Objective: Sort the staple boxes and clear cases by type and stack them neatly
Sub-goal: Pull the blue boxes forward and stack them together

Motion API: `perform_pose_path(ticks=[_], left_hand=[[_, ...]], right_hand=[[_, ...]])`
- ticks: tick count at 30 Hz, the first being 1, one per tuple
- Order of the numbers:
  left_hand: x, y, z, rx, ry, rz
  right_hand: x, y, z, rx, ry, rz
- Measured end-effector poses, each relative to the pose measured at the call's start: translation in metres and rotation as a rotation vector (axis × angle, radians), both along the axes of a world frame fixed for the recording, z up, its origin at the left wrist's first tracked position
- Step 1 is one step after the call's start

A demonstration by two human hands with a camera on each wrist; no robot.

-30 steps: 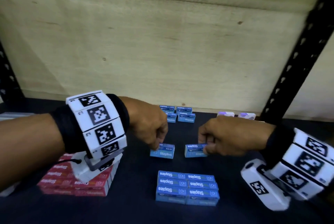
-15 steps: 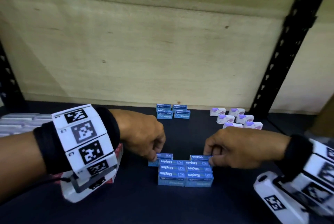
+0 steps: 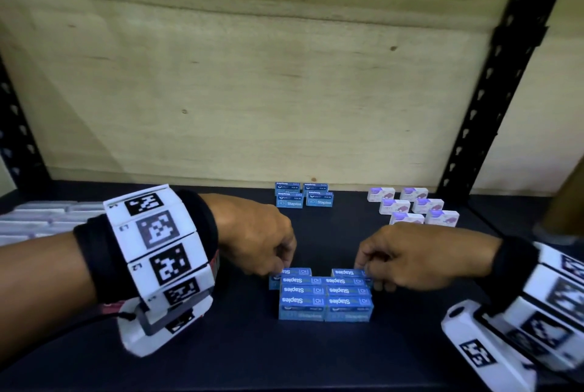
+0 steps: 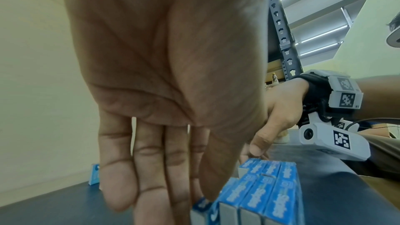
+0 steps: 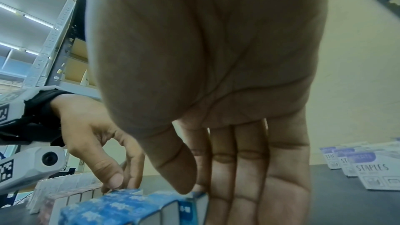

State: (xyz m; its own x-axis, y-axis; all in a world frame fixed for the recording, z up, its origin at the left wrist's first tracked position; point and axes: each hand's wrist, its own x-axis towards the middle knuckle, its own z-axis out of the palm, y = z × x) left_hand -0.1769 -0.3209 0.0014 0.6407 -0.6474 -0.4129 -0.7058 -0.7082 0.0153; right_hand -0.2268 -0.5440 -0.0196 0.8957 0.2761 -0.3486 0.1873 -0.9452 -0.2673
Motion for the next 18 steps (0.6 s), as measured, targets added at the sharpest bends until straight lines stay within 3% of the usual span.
perform_pose_path(ticks=[12, 18], left_hand=[[0.002, -0.011, -0.003, -0.017, -0.012, -0.034], [0.005, -0.012, -0.004, -0.028, -0.013, -0.015]], right_hand=[[0.002, 0.008, -0.001, -0.058, -0.11, 0.077], [0.007, 0.008, 0.0, -0.075, -0.077, 0.073]])
